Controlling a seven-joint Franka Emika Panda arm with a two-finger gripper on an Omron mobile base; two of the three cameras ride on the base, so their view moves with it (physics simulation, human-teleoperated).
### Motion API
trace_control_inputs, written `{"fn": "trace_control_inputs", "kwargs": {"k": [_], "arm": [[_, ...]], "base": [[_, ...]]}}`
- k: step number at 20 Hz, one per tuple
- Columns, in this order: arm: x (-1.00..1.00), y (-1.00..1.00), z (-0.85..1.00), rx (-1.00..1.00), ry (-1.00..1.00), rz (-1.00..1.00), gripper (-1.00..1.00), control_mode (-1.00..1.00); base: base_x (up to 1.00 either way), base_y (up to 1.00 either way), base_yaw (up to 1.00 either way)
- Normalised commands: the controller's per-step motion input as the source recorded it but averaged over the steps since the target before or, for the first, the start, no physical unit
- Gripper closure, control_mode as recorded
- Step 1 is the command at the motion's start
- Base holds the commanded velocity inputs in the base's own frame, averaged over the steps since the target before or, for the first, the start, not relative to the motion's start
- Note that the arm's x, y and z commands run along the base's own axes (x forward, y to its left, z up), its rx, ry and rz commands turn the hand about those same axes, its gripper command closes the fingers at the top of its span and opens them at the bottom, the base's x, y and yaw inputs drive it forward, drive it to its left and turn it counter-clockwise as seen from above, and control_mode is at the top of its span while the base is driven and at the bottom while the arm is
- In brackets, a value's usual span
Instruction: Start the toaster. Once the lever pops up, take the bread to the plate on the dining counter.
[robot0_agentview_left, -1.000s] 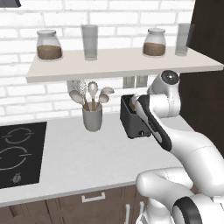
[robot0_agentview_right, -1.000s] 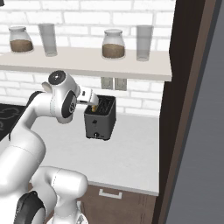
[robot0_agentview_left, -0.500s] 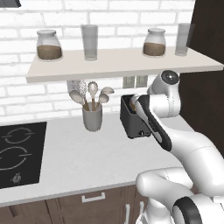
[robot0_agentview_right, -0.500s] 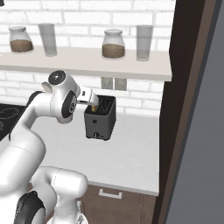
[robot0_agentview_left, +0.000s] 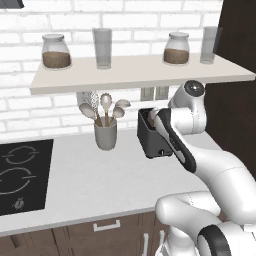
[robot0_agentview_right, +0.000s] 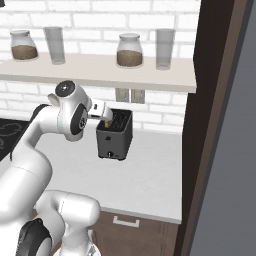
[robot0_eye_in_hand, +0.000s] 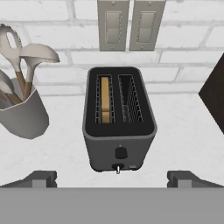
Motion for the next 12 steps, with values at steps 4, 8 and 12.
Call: {"fn": "trace_control_inputs", "kwargs": {"k": [4,8,12], "arm": [[0.0,0.0,0.0,0.0,0.0,0.0,-1.0,-1.0],[0.0,0.0,0.0,0.0,0.0,0.0,-1.0,-1.0],[0.0,0.0,0.0,0.0,0.0,0.0,-1.0,-1.0]], "base": [[0.0,0.0,0.0],[0.0,0.0,0.0],[0.0,0.0,0.0]]}}
